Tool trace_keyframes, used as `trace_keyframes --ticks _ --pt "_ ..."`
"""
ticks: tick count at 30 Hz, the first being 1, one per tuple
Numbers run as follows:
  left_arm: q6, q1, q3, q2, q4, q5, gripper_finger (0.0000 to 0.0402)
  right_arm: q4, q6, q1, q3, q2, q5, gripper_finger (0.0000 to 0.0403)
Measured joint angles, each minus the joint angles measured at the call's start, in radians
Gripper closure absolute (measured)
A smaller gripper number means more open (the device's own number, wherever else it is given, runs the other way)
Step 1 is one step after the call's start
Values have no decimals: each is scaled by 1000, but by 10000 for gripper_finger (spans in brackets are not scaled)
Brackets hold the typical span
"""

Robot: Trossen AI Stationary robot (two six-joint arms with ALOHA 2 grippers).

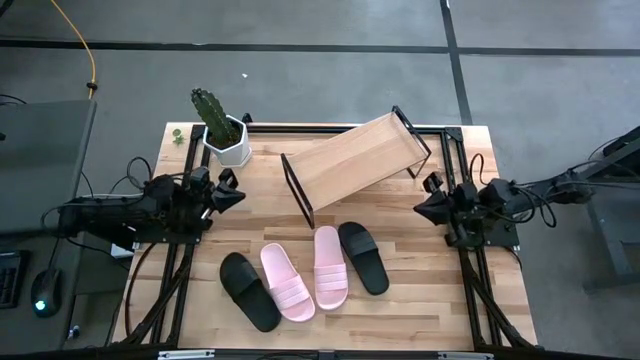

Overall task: Pick and place slides into the shelf
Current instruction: Put the right black slide on the shelf

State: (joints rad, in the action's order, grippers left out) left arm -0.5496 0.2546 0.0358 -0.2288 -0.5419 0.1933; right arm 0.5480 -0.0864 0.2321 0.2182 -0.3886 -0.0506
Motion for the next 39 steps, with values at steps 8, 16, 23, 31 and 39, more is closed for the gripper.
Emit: trace_keyframes --ticks 8,16,23,31,39 --pt "10 0 205 -86 153 47 401 -149 175 0 290 -198 11 402" --pt "151 0 572 -274 536 42 401 -370 247 0 488 -273 13 402" --pt "246 0 780 -397 603 42 401 -365 245 0 533 -277 15 402" --pt "255 0 821 -425 598 12 401 -364 245 0 540 -279 2 402" --pt "222 0 820 -437 525 39 401 -290 250 0 540 -294 52 402"
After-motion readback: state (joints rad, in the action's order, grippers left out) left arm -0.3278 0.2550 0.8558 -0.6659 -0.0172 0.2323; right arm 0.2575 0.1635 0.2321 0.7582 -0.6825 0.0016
